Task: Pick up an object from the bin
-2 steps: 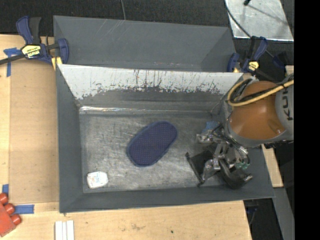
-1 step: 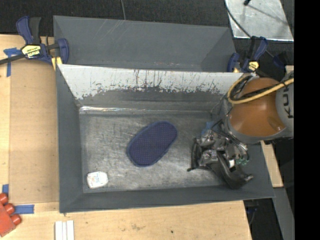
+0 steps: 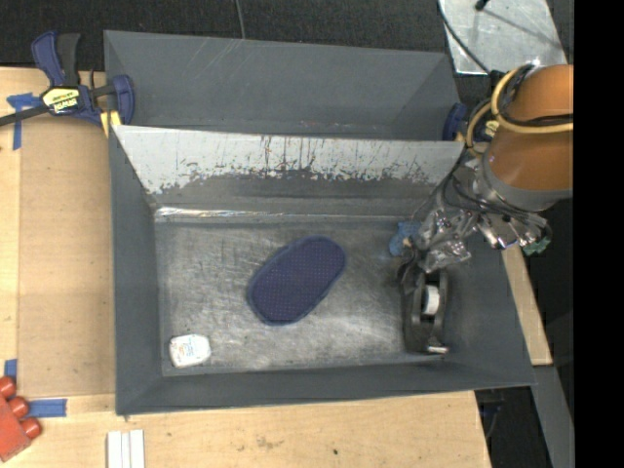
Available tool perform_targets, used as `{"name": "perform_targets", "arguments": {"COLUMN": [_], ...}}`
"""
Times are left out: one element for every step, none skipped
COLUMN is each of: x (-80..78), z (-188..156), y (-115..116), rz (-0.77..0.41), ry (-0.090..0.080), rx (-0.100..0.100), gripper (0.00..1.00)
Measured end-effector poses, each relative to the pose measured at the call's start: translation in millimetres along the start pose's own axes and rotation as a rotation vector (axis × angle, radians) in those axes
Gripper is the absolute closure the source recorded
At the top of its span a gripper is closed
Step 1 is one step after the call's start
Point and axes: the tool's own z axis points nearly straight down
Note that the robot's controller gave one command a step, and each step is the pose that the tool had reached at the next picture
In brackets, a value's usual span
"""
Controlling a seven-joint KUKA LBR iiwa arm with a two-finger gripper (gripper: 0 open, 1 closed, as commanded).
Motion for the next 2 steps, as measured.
{"name": "perform_targets", "arguments": {"x": [-13.4,-12.1], "z": [-53.2,-51.5], "y": [52.7,51.6], "rz": [-0.416,-0.411], "ry": [-0.001,0.003], "rx": [-0.003,-0.005], "gripper": [1.00,0.00]}}
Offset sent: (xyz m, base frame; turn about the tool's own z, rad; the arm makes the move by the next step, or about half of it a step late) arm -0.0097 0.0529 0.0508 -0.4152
